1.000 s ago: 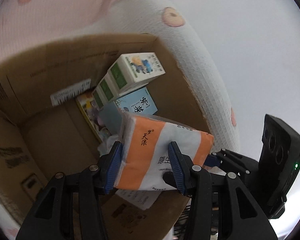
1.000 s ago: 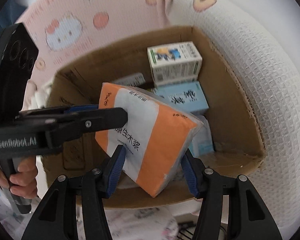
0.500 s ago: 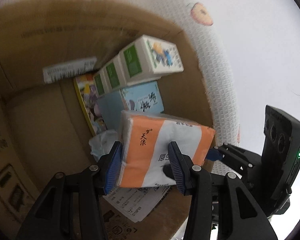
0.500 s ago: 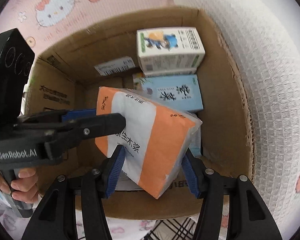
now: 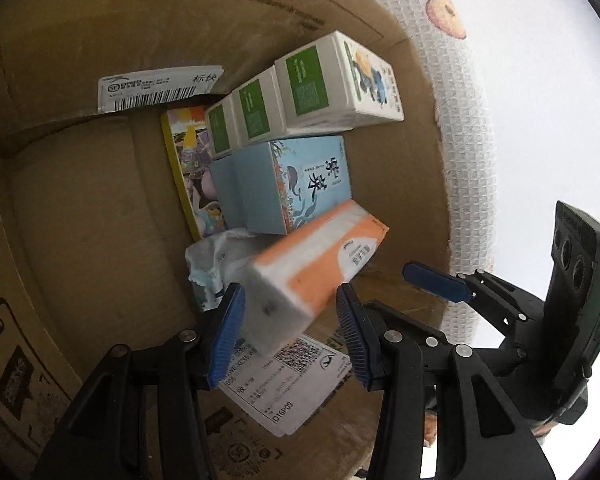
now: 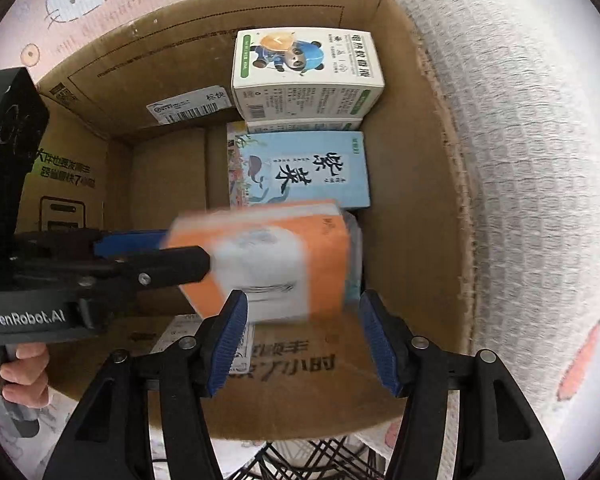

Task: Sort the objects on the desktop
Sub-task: 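Lower the tissue pack into the box and open both grippers, then withdraw both grippers from the box and move back to the pile, then close both grippers on the denim pencil case from opposite sides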

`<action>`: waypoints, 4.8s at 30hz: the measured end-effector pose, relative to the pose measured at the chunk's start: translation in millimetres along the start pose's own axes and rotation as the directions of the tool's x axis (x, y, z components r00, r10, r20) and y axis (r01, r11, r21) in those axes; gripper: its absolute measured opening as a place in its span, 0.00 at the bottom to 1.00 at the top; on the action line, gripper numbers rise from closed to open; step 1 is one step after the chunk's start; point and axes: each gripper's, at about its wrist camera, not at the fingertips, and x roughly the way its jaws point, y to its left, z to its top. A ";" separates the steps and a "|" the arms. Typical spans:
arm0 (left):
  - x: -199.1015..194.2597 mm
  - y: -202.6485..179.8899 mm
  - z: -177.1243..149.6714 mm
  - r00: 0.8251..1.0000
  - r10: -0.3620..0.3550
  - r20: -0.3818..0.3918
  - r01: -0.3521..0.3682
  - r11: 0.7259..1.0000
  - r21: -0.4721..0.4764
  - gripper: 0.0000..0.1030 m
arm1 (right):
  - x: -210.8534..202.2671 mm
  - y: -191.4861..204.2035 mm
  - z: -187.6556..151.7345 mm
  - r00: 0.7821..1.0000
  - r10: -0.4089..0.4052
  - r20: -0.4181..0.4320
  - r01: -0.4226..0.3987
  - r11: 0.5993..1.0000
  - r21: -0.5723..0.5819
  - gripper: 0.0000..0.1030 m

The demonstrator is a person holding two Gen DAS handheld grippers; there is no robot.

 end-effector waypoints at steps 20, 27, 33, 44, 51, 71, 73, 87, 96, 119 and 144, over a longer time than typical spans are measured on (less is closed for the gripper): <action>20.8 5.3 2.9 0.999 -0.031 -0.022 0.029 0.997 -0.076 0.23 | 25.5 -8.5 8.9 0.996 0.084 -0.002 -0.084 0.994 -0.070 0.17; 38.2 12.5 7.5 0.998 0.003 -0.058 -0.009 0.995 -0.101 0.24 | 45.8 -7.1 22.5 0.997 0.044 -0.059 -0.051 0.990 -0.128 0.17; 49.5 21.5 11.9 0.998 0.021 -0.058 -0.029 0.989 -0.142 0.25 | 66.9 -0.8 36.0 0.993 0.008 -0.117 -0.028 0.985 -0.170 0.17; 31.8 4.0 11.5 0.993 0.120 0.004 -0.120 0.991 -0.059 0.34 | 54.2 -0.1 33.9 0.997 0.023 -0.068 -0.035 0.982 -0.188 0.17; -14.8 -26.2 1.6 0.983 0.154 0.103 -0.160 0.986 0.052 0.34 | -4.5 -5.6 11.0 0.991 0.094 0.097 -0.075 0.980 -0.182 0.17; -157.6 -51.5 -97.5 0.860 0.156 0.486 -0.407 0.785 0.467 0.36 | -125.5 86.5 -117.3 0.835 0.169 0.524 0.069 0.913 -0.403 0.18; -170.2 -42.5 -113.1 0.836 0.163 0.524 -0.445 0.760 0.474 0.42 | -129.4 99.6 -130.6 0.810 0.187 0.555 0.059 0.917 -0.394 0.18; -246.6 43.9 -189.2 0.657 0.249 0.711 -0.602 0.741 0.298 0.51 | -99.7 197.8 -191.4 0.719 0.352 0.599 -0.010 0.868 -0.497 0.18; -244.5 86.5 -208.3 0.606 0.365 0.706 -0.681 0.697 0.224 0.59 | -85.9 235.5 -215.4 0.645 0.475 0.598 -0.022 0.794 -0.607 0.21; -271.4 217.0 -236.7 0.567 0.498 0.656 -0.536 0.828 -0.165 0.60 | -27.8 279.5 -245.6 0.522 0.629 0.576 -0.126 0.725 -0.677 0.66; -321.7 321.3 -256.9 0.559 0.513 0.651 -0.343 0.858 -0.382 0.64 | 53.2 368.9 -233.3 0.703 0.606 0.372 -0.044 0.560 -0.828 0.68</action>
